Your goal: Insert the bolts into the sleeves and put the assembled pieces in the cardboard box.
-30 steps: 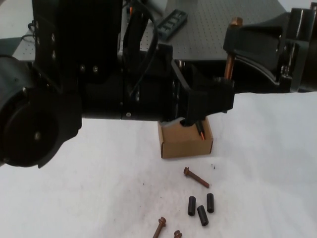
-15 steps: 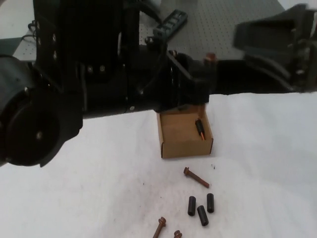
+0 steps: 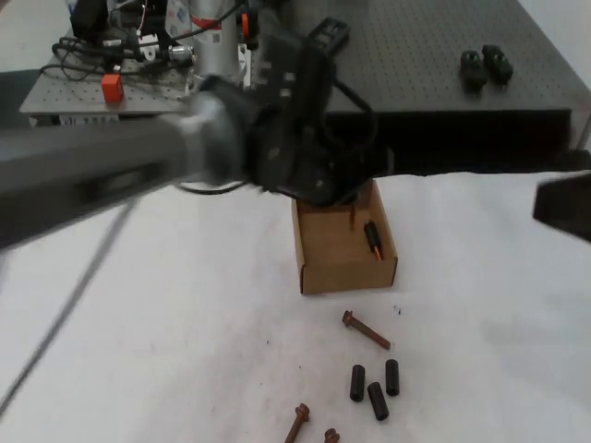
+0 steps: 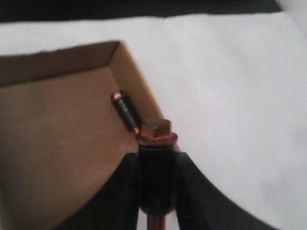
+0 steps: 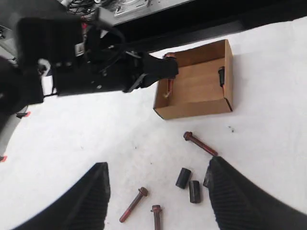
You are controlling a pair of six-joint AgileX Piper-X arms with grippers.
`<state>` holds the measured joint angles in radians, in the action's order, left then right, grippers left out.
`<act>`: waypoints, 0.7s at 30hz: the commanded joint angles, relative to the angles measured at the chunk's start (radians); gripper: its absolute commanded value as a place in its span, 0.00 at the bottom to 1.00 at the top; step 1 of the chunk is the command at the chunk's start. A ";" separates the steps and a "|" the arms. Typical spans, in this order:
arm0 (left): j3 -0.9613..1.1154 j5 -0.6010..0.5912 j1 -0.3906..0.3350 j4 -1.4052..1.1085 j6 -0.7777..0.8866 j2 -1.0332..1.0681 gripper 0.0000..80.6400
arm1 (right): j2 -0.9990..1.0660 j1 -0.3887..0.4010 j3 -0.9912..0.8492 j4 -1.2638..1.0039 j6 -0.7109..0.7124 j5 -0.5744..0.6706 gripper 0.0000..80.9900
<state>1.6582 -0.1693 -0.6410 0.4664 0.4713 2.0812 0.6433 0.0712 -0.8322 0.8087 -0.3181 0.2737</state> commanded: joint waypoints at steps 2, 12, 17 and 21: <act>0.154 0.002 -0.001 0.103 0.015 0.106 0.01 | -0.060 -0.006 -0.009 0.106 0.019 -0.032 0.55; 0.375 0.002 0.000 0.188 0.056 0.291 0.01 | -0.078 -0.006 -0.009 0.136 0.019 -0.032 0.55; 0.375 -0.029 0.000 0.190 0.095 0.294 0.12 | -0.078 -0.006 -0.009 0.140 0.019 -0.053 0.55; 0.375 -0.082 0.002 0.192 0.124 0.294 0.38 | -0.060 -0.006 -0.009 0.178 0.056 -0.108 0.55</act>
<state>2.0156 -0.2361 -0.6410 0.6600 0.5691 2.3831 0.5731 0.0712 -0.8322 0.9514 -0.3102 0.2174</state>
